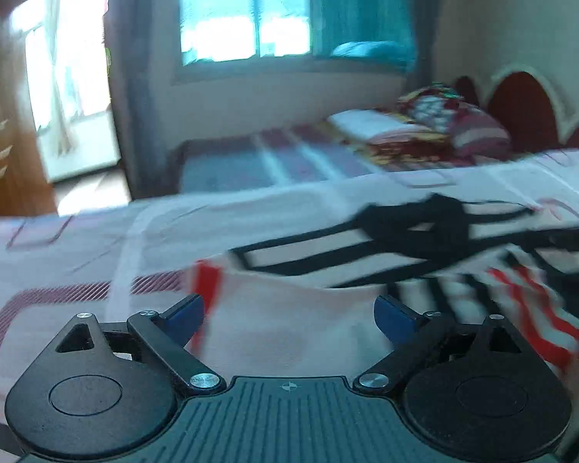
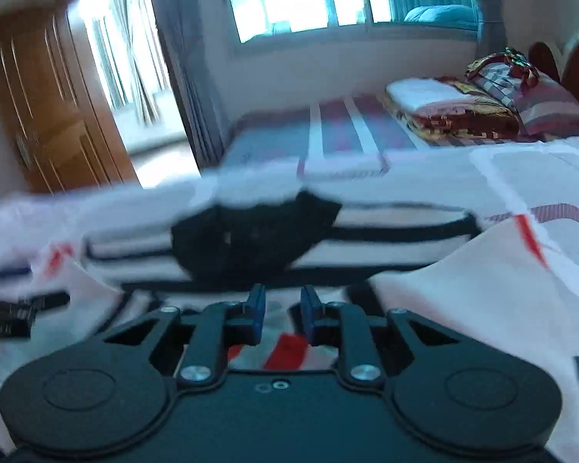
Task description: Fold small clothes
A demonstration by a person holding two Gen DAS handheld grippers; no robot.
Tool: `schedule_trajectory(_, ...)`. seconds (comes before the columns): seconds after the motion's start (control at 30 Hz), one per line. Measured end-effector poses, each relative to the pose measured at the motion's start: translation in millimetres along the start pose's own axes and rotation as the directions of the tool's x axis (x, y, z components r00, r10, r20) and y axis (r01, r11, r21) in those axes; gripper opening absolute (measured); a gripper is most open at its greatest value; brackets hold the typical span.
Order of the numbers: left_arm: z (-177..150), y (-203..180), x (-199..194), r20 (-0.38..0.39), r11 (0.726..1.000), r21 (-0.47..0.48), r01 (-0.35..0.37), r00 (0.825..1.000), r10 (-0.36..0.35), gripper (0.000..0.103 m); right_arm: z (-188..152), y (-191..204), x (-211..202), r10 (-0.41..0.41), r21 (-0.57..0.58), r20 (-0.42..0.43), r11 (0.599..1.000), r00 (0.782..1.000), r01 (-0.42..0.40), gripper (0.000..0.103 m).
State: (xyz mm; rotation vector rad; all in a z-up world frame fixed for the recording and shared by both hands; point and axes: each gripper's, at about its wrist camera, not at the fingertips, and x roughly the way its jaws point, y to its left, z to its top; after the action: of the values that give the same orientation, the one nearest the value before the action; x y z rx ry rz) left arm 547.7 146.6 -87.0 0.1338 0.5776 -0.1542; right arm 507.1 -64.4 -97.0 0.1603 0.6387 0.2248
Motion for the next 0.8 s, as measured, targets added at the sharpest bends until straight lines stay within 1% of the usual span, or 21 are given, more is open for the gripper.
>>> schedule_trajectory(0.03, -2.0, -8.6, -2.5, 0.006, 1.0, 0.014, 0.012, 1.0, -0.012, 0.095, -1.8, -0.9, -7.2, -0.024, -0.025, 0.012, 0.999, 1.0, 0.024, 0.026)
schedule_trajectory(0.07, -6.2, -14.6, -3.0, 0.0, 0.999, 0.007, 0.043, 0.999, -0.043, 0.095, -4.5, -4.7, -14.9, -0.043, -0.027, 0.024, 0.999, 0.999, 0.043, 0.031)
schedule_trajectory(0.1, -9.6, -21.9, -0.2, -0.017, 0.998, 0.004, 0.067, 0.998, -0.067, 0.095, -6.9, -8.5, -18.8, -0.04, -0.017, 0.017, 0.999, 0.999, 0.04, 0.031)
schedule_trajectory(0.13, -11.6, -29.1, 4.6, -0.035, 0.997, 0.016, 0.069, 0.997, -0.068, 0.095, -9.3, -9.1, -18.0, -0.021, -0.008, -0.004, 1.0, 1.0, 0.021, 0.03)
schedule_trajectory(0.17, -15.9, -38.3, 9.4, -0.058, 0.998, 0.037, 0.053, 0.997, -0.051, 0.095, -12.1, -5.5, -13.9, 0.019, -0.009, -0.033, 1.0, 0.999, -0.019, 0.028)
schedule_trajectory(0.2, -22.9, -44.4, 14.8, -0.084, 0.998, 0.05, 0.03, 0.996, -0.025, 0.095, -16.5, 3.6, -8.9, 0.055, -0.037, -0.059, 0.998, 0.997, -0.057, 0.028)
schedule_trajectory(0.23, -28.9, -43.6, 13.5, -0.065, 0.999, 0.032, 0.023, 0.998, -0.021, 0.096, -22.0, 14.9, -2.8, 0.07, -0.086, -0.089, 0.993, 0.994, -0.078, 0.027)
schedule_trajectory(0.27, -29.3, -40.4, 14.2, -0.067, 1.0, 0.011, 0.021, 0.998, -0.02, 0.096, -31.0, 28.0, 4.6, 0.048, -0.169, -0.121, 0.983, 0.991, -0.068, 0.026)
schedule_trajectory(0.3, -29.1, -35.9, 12.0, -0.075, 1.0, -0.003, 0.016, 0.997, -0.016, 0.096, -39.9, 33.6, 5.1, 0.015, -0.236, -0.088, 0.971, 0.996, -0.035, 0.026)
schedule_trajectory(0.33, -29.6, -34.8, 7.6, -0.076, 1.0, 0.007, 0.0, 0.997, 0.001, 0.096, -43.7, 28.4, 1.8, -0.003, -0.24, -0.062, 0.971, 0.998, -0.012, 0.026)
schedule_trajectory(0.37, -33.8, -29.8, 2.2, -0.074, 1.0, 0.023, -0.016, 0.997, 0.018, 0.096, -43.3, 18.4, -3.6, -0.023, -0.201, -0.052, 0.979, 0.998, 0.012, 0.025)
schedule_trajectory(0.43, -40.9, -16.3, -5.3, -0.083, 1.0, -0.006, -0.01, 0.997, 0.009, 0.096, -45.0, -7.6, -17.7, -0.128, -0.172, -0.023, 0.977, 0.991, 0.123, 0.025)
schedule_trajectory(0.5, -43.6, -10.9, -11.4, -0.079, 1.0, 0.002, -0.015, 0.997, 0.015, 0.096, -49.6, -28.4, -30.9, -0.139, -0.141, -0.026, 0.981, 0.99, 0.134, 0.025)
schedule_trajectory(0.57, -42.6, -12.8, -9.1, -0.081, 1.0, 0.001, -0.024, 0.996, 0.024, 0.096, -49.1, -39.8, -39.3, -0.202, -0.131, -0.034, 0.972, 0.979, 0.196, 0.04)
schedule_trajectory(0.63, -35.7, -17.2, -13.2, -0.069, 0.999, 0.012, -0.045, 0.997, 0.046, 0.096, -50.9, -43.0, -47.9, -0.199, -0.086, -0.05, 0.977, 0.979, 0.194, 0.04)
schedule_trajectory(0.67, -33.6, -22.5, -20.5, -0.037, 0.999, 0.016, -0.044, 0.998, 0.044, 0.096, -50.3, -40.4, -54.2, -0.206, -0.079, -0.041, 0.976, 0.978, 0.202, 0.038)
schedule_trajectory(0.7, -31.2, -27.6, -25.6, -0.026, 0.999, 0.021, -0.045, 0.999, 0.045, 0.096, -50.0, -39.0, -62.3, -0.203, -0.077, -0.024, 0.977, 0.979, 0.2, 0.037)
schedule_trajectory(0.73, -31.1, -32.5, -27.5, -0.031, 0.999, 0.021, -0.045, 0.999, 0.045, 0.096, -50.8, -35.3, -66.5, -0.196, -0.073, -0.011, 0.978, 0.981, 0.194, 0.037)
schedule_trajectory(0.77, -33.0, -34.6, -29.2, -0.044, 0.999, 0.007, -0.035, 0.998, 0.035, 0.096, -51.4, -31.0, -64.8, -0.189, -0.058, -0.027, 0.981, 0.982, 0.187, 0.038)
schedule_trajectory(0.8, -35.3, -36.3, -28.6, -0.061, 0.999, -0.006, -0.032, 0.998, 0.032, 0.096, -53.5, -32.1, -60.2, -0.174, -0.02, -0.07, 0.985, 0.982, 0.173, 0.039)
